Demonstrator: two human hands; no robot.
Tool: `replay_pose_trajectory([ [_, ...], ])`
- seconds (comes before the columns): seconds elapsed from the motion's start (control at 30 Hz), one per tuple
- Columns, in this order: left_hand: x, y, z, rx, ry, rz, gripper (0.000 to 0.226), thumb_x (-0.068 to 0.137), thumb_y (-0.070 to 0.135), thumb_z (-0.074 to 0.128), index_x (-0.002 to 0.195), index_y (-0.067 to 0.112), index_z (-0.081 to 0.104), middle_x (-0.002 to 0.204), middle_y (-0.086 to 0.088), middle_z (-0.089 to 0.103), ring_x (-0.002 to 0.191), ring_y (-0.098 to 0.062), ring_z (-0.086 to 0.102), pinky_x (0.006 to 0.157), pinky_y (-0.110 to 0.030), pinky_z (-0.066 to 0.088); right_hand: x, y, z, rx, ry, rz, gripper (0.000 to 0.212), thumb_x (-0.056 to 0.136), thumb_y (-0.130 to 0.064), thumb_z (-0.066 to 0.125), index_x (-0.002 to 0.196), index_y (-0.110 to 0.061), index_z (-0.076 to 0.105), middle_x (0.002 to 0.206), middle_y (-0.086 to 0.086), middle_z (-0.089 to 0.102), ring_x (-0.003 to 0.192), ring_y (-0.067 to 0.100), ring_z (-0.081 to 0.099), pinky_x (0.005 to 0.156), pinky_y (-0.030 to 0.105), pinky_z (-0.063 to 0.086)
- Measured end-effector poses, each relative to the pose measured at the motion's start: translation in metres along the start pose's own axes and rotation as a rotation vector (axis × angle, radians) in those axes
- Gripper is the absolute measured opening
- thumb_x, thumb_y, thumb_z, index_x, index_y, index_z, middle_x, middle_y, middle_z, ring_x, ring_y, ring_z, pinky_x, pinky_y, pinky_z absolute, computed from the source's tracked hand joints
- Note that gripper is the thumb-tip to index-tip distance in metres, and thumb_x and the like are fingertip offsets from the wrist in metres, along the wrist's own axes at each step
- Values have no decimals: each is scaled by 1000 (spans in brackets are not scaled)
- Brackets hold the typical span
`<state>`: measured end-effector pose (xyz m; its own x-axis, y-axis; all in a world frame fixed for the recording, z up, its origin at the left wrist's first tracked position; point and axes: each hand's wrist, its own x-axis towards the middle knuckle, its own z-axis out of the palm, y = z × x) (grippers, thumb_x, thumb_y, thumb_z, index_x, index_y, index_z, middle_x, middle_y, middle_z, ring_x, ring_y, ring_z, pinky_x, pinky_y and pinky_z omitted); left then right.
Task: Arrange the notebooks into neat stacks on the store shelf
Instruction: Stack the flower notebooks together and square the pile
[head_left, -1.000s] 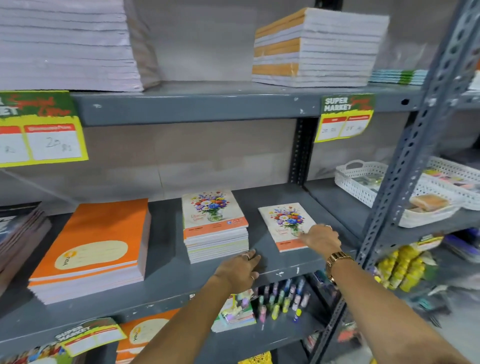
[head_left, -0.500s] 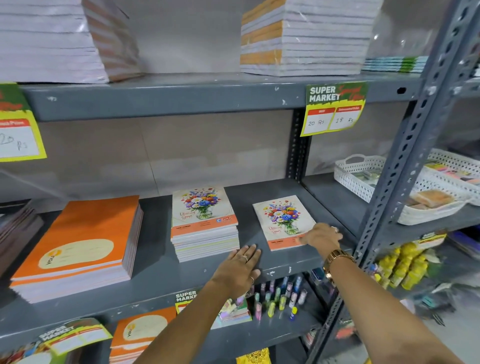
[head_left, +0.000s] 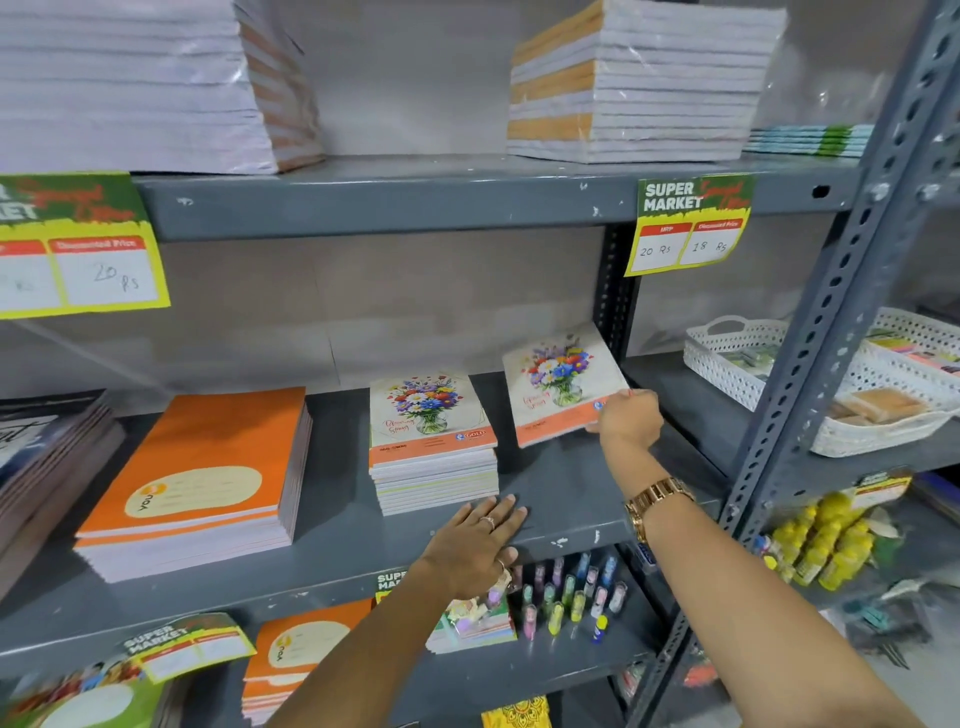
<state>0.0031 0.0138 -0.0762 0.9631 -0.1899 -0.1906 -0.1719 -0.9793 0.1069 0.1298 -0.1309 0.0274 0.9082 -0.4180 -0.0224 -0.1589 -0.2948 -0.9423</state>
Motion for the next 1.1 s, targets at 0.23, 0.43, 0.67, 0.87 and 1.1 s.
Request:
replay_pose_trajectory([
  [0.23,-25,-19,0,-16,-9,-31,54,101,33,22,149,25,-1,161,1,-6,148,-18,-6,123,-38,1,-44,-27,39,168,-234,101,28,97,-11,42,112,6,58,105,19,69,81,42,72,79,46,60],
  [0.43,-47,-43,4,8,-26,-54,54,101,34,23,149,27,-1,161,2,-5,149,-18,-4,123,-39,2,-85,-28,69,285,-394,263,28,95,2,44,120,13,50,125,29,56,84,47,67,83,52,57],
  [0.67,-66,-60,6,2,-31,-79,54,101,35,22,149,27,-1,161,3,-5,149,-18,-5,122,-38,1,-102,-23,80,-65,-384,74,18,92,-7,52,99,7,61,84,20,69,59,32,69,55,35,55],
  [0.87,-78,-56,-7,-63,-26,-120,50,101,34,22,149,23,10,161,3,5,148,-20,6,121,-38,12,-99,-19,74,-348,-326,-216,27,87,-15,58,104,6,62,115,25,64,107,41,60,82,38,53],
  [1.1,-87,-62,-34,-99,550,-330,28,94,19,39,117,9,53,120,-9,60,104,-24,60,86,-32,50,-85,-20,70,-445,-248,-411,27,92,-18,52,105,3,64,110,25,66,104,42,62,80,38,52],
])
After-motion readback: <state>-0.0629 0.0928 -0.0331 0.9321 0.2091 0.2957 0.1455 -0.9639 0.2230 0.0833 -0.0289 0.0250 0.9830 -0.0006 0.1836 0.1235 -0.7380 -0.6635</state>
